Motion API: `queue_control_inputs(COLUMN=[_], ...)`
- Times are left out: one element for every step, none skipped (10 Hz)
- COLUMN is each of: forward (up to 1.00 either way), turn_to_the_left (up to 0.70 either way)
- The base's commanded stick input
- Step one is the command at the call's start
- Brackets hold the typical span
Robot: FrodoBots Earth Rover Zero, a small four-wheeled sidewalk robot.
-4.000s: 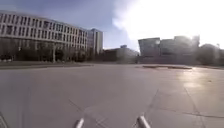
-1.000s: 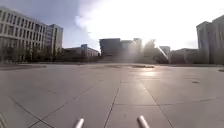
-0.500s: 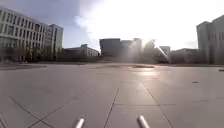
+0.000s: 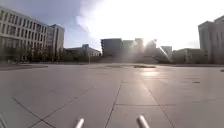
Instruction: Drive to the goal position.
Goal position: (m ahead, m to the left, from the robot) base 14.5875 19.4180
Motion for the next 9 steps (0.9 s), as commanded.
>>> queue_control_inputs(forward=[0.78, 0.16, 0.0, 0.0, 0.0, 0.11, 0.82, 1.0, 1.0], turn_to_the_left=[0.31, 0.42, 0.45, 0.45, 0.45, 0.43, 0.3, 0.27, 0.27])
